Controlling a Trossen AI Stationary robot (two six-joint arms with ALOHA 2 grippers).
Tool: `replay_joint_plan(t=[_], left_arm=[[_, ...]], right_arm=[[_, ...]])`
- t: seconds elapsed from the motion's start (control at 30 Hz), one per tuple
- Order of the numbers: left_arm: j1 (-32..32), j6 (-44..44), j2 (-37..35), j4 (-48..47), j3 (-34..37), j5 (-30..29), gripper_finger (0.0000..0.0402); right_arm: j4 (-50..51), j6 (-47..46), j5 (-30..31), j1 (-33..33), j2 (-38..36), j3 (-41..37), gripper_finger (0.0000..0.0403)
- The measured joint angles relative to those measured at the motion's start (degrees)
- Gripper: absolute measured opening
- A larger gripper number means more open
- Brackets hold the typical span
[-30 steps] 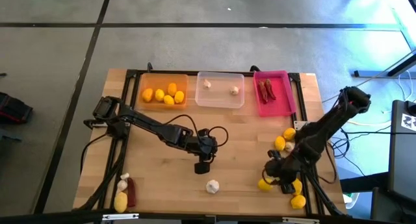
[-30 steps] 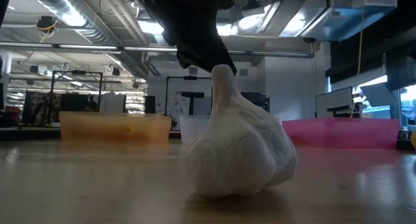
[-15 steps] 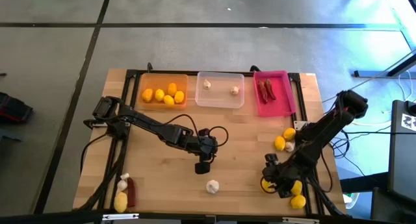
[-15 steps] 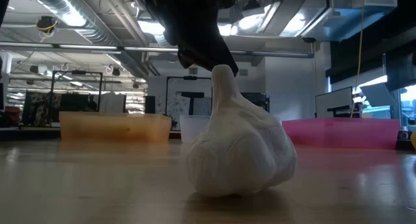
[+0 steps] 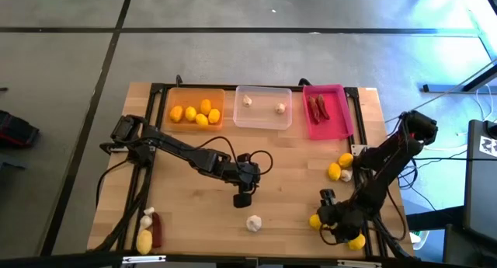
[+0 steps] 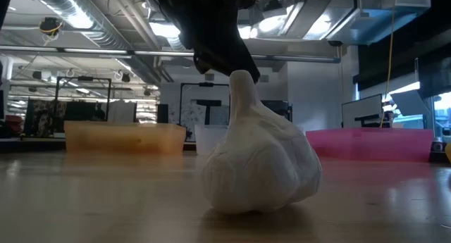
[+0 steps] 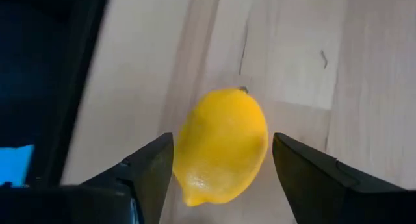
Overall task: Sort produce into baskets
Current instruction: Put the yellow lemon into the orange bin
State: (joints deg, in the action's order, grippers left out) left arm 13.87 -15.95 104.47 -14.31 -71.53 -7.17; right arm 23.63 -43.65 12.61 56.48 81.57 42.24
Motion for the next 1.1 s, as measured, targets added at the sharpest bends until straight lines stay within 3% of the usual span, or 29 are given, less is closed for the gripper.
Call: replay_joint_plan(t=[0.43,0.7,1.1], left_arm=[[-0.42,-0.34,-0.02,0.00,0.00,-0.17,0.0056],[-0.42,-0.36,-0.02,0.01,0.00,-0.17,0.0056],[-0.42,-0.25,-0.02,0.39,0.00,-0.15,0.0056]], right_arm=[[-1.61,-7.08,0.71,0.18,0.82,-3.08,0.0257],[-1.35,-6.24,1.44,0.14,0.82,-3.41,0.0253],[2.29,-5.46,0.37,0.12,-2.81,-3.84,0.0145]])
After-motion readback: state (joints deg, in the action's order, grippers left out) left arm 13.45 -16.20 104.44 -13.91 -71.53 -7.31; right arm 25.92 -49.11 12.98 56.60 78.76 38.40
